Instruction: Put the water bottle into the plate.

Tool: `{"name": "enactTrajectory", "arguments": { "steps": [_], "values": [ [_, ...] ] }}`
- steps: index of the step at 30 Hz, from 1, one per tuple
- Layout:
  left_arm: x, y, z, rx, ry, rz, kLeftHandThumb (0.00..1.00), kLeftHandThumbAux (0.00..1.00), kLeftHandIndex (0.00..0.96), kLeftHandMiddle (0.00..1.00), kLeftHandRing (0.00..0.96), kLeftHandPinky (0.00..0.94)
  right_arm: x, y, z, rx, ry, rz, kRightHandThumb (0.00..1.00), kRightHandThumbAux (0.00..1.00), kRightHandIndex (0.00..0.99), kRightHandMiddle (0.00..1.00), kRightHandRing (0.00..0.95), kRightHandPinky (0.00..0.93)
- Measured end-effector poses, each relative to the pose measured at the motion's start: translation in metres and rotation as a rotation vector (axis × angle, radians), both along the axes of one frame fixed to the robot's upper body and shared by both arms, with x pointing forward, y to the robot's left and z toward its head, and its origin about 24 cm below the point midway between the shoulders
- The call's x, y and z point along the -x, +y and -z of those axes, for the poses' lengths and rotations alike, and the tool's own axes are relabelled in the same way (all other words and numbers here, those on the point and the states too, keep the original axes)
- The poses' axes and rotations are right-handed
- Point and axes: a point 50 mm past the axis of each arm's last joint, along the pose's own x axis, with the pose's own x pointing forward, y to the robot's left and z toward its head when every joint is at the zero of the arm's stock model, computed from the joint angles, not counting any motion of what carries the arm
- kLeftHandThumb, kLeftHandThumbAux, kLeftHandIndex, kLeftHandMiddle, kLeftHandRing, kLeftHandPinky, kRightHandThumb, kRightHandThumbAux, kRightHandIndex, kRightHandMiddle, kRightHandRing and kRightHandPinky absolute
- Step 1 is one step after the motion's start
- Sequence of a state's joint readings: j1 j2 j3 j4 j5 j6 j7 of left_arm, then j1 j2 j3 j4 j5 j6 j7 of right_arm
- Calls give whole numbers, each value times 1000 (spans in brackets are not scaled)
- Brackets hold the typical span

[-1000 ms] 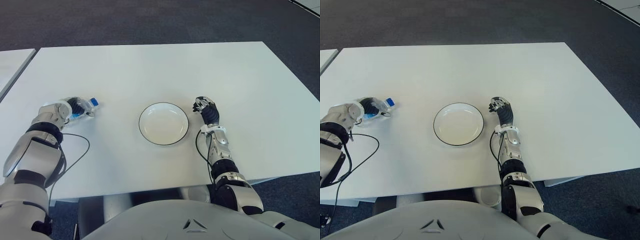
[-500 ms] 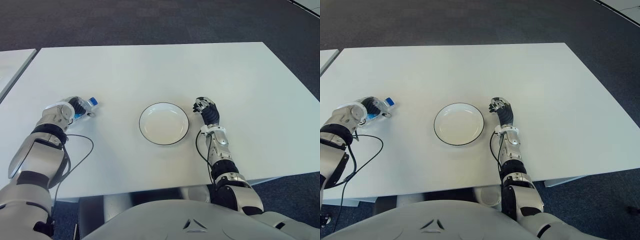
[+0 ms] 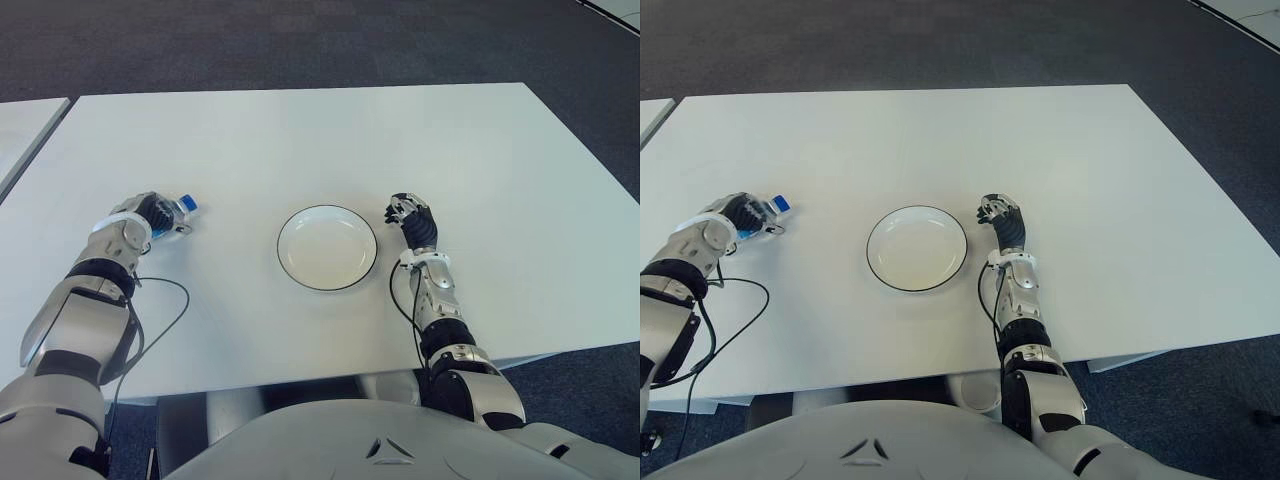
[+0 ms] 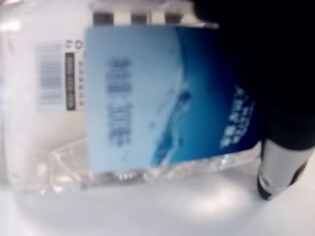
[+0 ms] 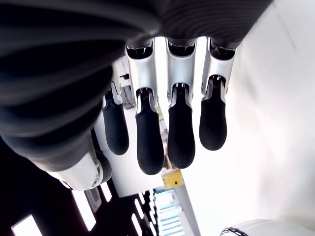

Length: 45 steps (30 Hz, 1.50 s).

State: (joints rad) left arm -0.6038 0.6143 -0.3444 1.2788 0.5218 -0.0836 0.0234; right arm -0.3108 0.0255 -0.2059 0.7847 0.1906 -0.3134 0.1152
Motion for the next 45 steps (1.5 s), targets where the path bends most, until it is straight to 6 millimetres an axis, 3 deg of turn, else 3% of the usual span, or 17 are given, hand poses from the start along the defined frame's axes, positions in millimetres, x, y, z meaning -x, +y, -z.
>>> {"name": "enactTrajectory", "arguments": {
  "steps": [30, 40, 45],
  "values": [
    [-6, -2, -6, 58, -43, -28, 745, 697, 443, 872, 878, 894, -1, -1, 0, -7, -3, -1, 708, 723, 437, 613, 582, 581],
    [-20, -15, -19, 92, -102, 58, 746, 699, 443, 877, 876, 861, -1, -2, -1, -2, -7, 0, 709, 724, 437, 613, 579, 573],
    [-32, -34, -30, 155, -154, 150, 747, 699, 443, 873, 871, 848, -3, -2, -3, 1, -12, -2, 709, 725, 437, 612, 579, 574]
  ]
}}
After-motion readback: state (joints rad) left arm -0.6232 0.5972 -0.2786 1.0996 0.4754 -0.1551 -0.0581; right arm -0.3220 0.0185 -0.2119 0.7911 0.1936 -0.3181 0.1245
